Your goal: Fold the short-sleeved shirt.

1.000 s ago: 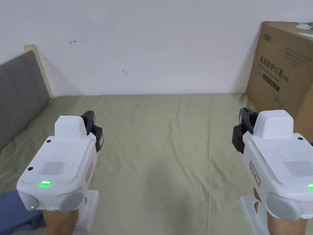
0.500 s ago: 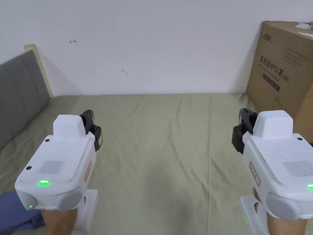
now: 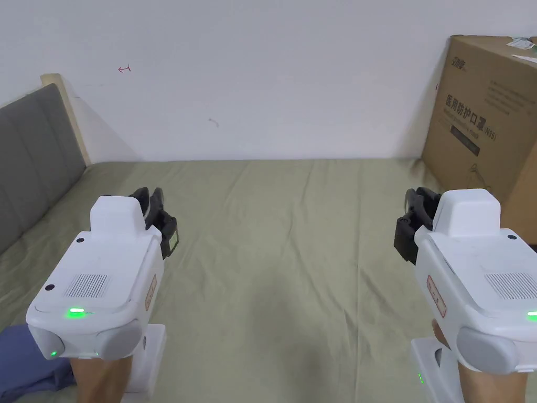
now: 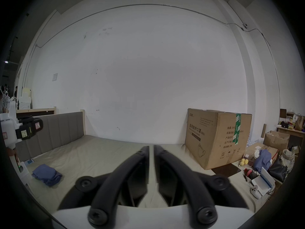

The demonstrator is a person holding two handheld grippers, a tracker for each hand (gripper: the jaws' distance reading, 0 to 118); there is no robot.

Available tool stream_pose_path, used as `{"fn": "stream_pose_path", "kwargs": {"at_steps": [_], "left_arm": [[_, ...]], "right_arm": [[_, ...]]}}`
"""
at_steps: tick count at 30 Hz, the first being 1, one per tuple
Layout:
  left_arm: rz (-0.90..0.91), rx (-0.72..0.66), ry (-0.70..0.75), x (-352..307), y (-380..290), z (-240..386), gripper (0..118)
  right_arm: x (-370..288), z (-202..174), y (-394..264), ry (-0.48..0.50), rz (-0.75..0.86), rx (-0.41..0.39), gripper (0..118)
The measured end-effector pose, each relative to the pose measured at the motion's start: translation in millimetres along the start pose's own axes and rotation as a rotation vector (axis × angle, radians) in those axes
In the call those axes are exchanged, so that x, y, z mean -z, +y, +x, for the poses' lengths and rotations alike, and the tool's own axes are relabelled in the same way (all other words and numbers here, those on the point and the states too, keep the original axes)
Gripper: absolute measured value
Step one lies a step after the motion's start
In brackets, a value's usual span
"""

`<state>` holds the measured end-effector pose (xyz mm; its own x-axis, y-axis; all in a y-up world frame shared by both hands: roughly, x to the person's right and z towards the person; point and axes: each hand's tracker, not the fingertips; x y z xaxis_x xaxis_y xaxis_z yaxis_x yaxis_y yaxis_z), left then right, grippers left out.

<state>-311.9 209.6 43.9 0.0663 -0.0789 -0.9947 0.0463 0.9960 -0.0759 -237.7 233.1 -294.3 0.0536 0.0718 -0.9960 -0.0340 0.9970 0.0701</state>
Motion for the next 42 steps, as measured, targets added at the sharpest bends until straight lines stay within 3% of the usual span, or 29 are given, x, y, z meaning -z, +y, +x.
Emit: {"fn": "stream_pose_path", "kwargs": {"at_steps": [3,4,6,11,42], "left_arm": [[-0.009,-0.023,0.000,1.1,-0.5,-2.6,106],[-0.003,-0.029,0.008,0.8,-0.9,-2.8,116],[0.008,-0.035,0.020,-1.2,-0.6,-1.2,118],[0.013,-0.042,0.008,-4.7,1.1,-2.9,118],[0.016,-0.025,0.017,-5.5,0.0,-4.1,118]], "right_arm": [[-0.3,0.0,0.7,0.000,-0.007,0.018,100],[-0.9,0.3,0.5,0.003,-0.001,0.022,105],[-3.0,-1.3,-0.2,-0.009,0.018,0.023,111],[-2.2,-1.5,-0.5,-0.021,0.015,0.020,118],[-1.6,-2.9,-3.2,-0.014,0.018,0.020,118]]}}
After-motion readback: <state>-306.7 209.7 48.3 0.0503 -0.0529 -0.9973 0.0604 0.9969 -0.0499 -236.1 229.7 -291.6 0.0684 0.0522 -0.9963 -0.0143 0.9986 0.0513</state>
